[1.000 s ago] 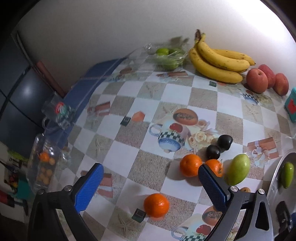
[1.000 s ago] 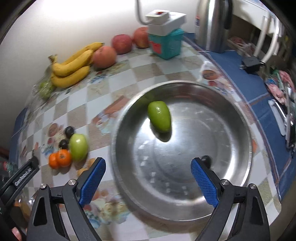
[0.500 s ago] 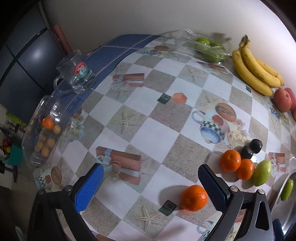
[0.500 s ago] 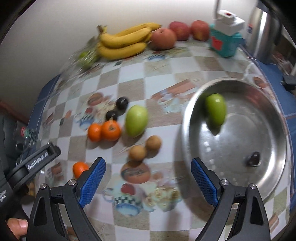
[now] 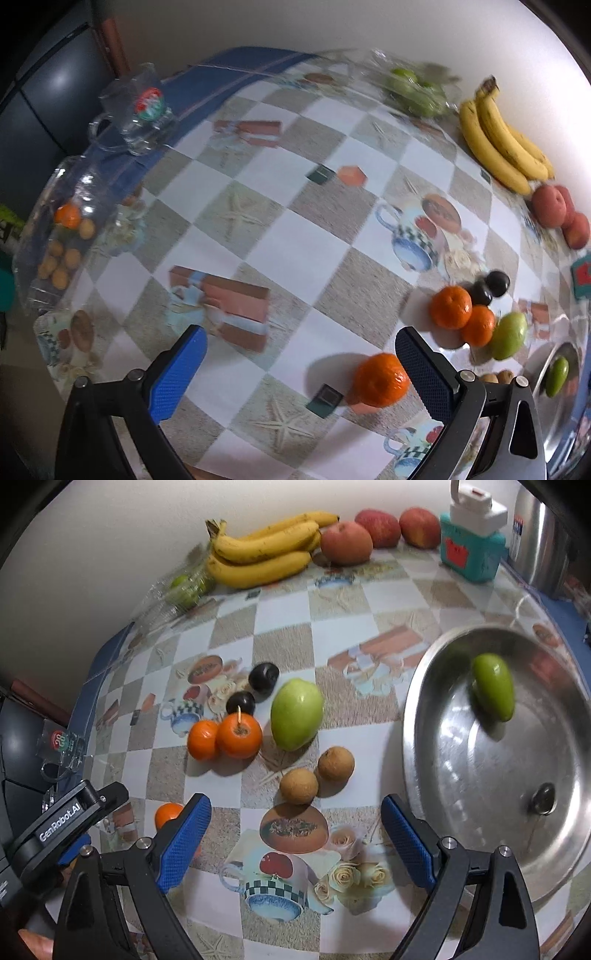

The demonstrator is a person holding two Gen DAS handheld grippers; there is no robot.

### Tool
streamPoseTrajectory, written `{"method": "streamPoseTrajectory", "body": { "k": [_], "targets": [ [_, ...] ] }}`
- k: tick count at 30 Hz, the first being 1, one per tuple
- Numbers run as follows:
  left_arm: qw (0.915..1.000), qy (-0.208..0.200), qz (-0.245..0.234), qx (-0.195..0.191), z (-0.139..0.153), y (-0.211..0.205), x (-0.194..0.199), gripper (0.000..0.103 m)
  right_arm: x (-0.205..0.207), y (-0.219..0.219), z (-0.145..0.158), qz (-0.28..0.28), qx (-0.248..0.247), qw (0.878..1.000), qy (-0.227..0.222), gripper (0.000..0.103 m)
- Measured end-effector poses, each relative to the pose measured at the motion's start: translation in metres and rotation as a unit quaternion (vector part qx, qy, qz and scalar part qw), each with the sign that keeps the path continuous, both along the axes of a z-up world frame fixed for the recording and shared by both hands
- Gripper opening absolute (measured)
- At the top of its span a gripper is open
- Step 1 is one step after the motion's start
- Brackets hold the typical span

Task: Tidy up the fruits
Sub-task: 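Move both open tools back toward the remaining fruit, then grasp an orange with the left tool while the right tool grasps a small brown fruit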

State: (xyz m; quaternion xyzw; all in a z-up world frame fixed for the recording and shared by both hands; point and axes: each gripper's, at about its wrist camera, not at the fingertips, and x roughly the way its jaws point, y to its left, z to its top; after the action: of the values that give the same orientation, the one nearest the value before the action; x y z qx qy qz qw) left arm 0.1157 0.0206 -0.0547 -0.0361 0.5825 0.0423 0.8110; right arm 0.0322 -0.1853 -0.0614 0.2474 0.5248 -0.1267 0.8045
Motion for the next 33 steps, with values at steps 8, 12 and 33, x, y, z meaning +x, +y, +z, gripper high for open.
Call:
{"method": "streamPoseTrajectory", "body": {
  "k": [8, 12, 33],
  "targets": [
    [0.9989, 0.038, -0.009, -0.027, -0.021, -0.009, 0.003, 0.103, 0.004, -0.004, -0.018, -0.005, 0.022, 1.0, 0.009, 0.093],
    [0.998, 0.043, -0.011, -0.045, -0.024, -0.011, 0.002, 0.103, 0.002, -0.01, -0.016, -0.024, 0.042, 0.999, -0.007, 0.093],
    [0.9955, 0.062, -0.049, -0.053, -0.033, -0.033, 0.003, 0.092, 0.014, -0.006, -0.019, -0.02, 0.01, 1.0, 0.0, 0.052]
  ]
}}
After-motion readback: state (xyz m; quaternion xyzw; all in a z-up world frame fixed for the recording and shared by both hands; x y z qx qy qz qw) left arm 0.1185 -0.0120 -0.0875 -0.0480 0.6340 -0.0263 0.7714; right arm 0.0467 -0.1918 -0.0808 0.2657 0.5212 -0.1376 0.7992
